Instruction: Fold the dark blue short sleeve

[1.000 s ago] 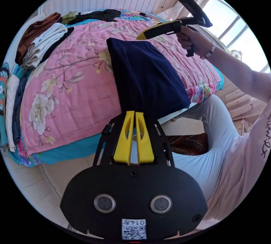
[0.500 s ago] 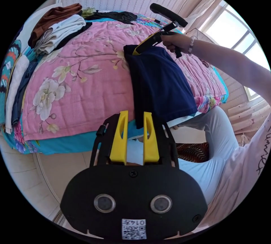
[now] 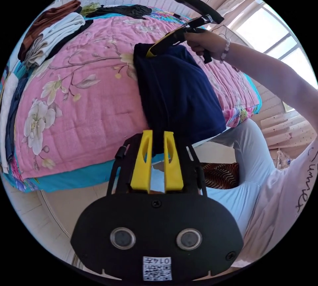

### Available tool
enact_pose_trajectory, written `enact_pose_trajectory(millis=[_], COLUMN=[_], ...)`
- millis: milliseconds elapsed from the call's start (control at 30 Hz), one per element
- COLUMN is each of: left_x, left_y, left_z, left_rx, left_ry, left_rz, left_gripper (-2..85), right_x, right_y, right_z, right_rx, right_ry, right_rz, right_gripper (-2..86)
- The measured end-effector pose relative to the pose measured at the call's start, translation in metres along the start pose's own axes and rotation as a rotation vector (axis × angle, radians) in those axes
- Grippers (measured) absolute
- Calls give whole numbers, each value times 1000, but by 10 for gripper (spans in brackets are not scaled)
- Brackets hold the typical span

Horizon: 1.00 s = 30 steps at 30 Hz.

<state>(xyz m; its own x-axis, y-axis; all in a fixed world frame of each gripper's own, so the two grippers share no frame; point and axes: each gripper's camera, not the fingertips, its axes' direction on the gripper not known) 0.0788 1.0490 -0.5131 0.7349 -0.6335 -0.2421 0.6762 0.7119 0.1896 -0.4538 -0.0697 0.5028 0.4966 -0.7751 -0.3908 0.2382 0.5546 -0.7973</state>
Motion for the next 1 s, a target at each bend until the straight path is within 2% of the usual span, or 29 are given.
enact_pose_trajectory(millis=[100, 300, 467, 600, 700, 767, 800, 900, 933, 1000], left_x=[15, 39, 63, 71, 59, 34, 23, -58, -82, -96], left_y=[6, 34, 39, 26, -5, -59, -76, -146, -159, -160], left_z=[-9, -70, -140, -177, -207, -236, -243, -274, -276, -268], left_rx=[29, 240, 437, 515, 554, 577, 577, 580, 552, 564], left_ry=[-53, -27, -196, -352, -520, -746, -788, -741, -709, -717], left_rz=[20, -10, 35, 86, 132, 165, 154, -100, -188, -244], left_gripper=[6, -9, -10, -10, -8, -3, -1, 39, 58, 72], right_x=[9, 19, 20, 18, 22, 29, 34, 59, 77, 106], right_y=[26, 114, 169, 182, 155, 116, 77, -32, -65, -89], right_z=[-14, -85, -147, -191, -222, -245, -261, -291, -289, -269], right_rx=[48, 322, 516, 667, 706, 735, 740, 709, 661, 551], right_ry=[-20, -89, -119, -112, -80, -54, 2, 117, 160, 138], right_rz=[21, -4, -67, -147, -212, -203, -181, -37, 108, 272], right_gripper=[34, 20, 16, 17, 20, 24, 29, 56, 79, 184])
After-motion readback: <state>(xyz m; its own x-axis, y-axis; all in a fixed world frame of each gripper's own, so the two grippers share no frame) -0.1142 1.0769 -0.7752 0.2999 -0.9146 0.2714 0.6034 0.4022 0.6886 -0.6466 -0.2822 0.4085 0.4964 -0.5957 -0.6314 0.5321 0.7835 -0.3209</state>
